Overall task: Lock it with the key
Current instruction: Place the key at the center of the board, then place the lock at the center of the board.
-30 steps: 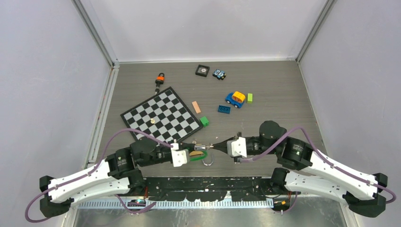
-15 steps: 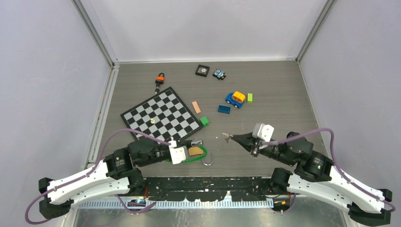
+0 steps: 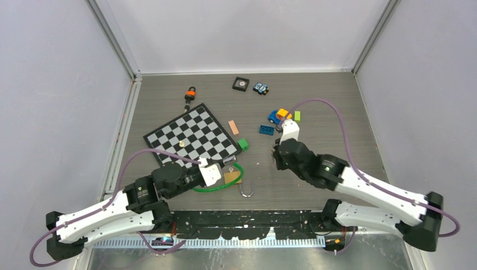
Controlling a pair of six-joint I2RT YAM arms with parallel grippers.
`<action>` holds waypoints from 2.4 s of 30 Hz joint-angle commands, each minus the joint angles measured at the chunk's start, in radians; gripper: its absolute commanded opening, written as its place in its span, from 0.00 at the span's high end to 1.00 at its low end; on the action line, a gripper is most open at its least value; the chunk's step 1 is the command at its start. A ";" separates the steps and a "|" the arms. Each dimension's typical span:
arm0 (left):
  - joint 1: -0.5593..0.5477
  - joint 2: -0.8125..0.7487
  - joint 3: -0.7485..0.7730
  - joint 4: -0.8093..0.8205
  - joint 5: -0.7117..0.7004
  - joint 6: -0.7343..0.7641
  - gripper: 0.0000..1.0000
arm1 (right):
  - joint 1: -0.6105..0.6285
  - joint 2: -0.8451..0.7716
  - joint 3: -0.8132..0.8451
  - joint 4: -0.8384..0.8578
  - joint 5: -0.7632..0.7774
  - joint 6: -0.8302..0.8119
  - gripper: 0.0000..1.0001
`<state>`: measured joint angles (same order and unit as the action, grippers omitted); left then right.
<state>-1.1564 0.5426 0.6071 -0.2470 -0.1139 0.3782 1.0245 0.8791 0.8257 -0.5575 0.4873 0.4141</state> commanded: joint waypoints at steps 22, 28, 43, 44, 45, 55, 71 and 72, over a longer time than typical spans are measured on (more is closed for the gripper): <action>0.007 0.075 0.117 0.085 -0.340 -0.426 1.00 | -0.452 0.305 0.024 -0.030 -0.317 0.281 0.50; 0.007 0.203 0.223 0.052 -0.324 -0.475 1.00 | -0.452 0.202 0.115 -0.140 -0.246 0.269 0.48; 0.101 0.748 0.358 0.446 -0.225 -0.908 1.00 | -0.452 -0.197 0.338 -0.442 -0.228 0.323 0.41; 0.102 0.795 0.389 0.464 -0.232 -0.928 1.00 | -0.452 -0.228 0.347 -0.435 -0.231 0.332 0.41; 0.101 0.851 0.426 0.464 -0.236 -0.957 1.00 | -0.452 -0.253 0.354 -0.427 -0.237 0.341 0.42; 0.101 1.347 0.752 0.612 -0.051 -1.180 1.00 | -0.452 -0.289 0.368 -0.445 -0.237 0.402 0.44; 0.099 1.442 0.746 0.411 -0.153 -1.288 0.43 | -0.452 -0.251 0.309 -0.420 -0.275 0.451 0.45; 0.098 1.439 0.736 0.417 -0.153 -1.290 0.39 | -0.452 -0.248 0.309 -0.420 -0.278 0.458 0.45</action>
<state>-1.0546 1.9972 1.3586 0.1429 -0.2367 -0.8669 0.5739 0.6029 1.1309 -1.0180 0.2249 0.8452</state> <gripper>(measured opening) 0.552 0.556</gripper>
